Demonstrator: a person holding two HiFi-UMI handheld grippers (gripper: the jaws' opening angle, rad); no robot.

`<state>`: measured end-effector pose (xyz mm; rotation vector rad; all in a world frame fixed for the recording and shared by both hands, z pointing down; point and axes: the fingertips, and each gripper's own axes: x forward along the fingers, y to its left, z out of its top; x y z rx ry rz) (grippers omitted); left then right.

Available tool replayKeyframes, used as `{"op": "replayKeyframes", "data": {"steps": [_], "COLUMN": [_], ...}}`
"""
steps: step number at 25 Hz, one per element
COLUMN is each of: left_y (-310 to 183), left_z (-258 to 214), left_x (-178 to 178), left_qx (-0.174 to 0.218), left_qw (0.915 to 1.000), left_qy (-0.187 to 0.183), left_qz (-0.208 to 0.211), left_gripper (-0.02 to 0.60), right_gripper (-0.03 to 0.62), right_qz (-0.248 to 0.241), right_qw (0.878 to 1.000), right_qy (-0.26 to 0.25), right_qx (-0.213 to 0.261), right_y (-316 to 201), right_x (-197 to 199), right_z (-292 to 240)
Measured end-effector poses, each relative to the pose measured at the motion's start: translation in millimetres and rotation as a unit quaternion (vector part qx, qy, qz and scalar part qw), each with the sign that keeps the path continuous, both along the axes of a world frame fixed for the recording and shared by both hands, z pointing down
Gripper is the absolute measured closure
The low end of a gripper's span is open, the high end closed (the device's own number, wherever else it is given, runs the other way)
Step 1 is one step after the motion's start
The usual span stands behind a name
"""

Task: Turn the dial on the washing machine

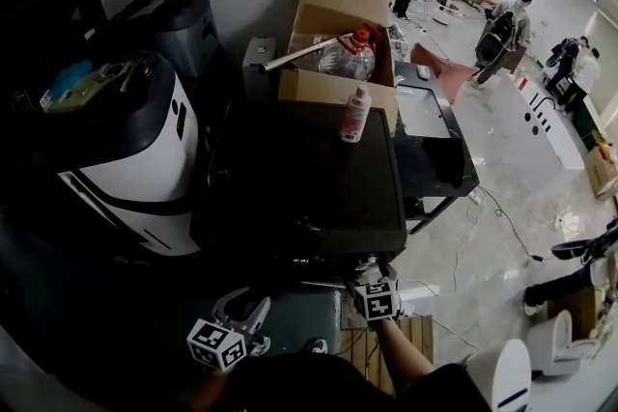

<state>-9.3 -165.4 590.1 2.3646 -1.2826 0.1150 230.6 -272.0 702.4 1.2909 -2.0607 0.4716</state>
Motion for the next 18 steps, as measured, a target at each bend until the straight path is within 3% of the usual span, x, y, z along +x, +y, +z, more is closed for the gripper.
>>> {"op": "replayKeyframes", "data": {"steps": [18], "left_y": [3], "left_z": [-1], "left_x": [0], "left_qx": [-0.005], "left_qw": [0.9999], "left_qy": [-0.006], "left_qz": [0.007], "left_gripper": [0.451], "right_gripper": [0.175], "right_qz": [0.025], "right_qw": [0.999], "right_qy": [-0.026], "right_qx": [-0.009], "right_y": [0], "right_x": [5], "right_z": [3]}}
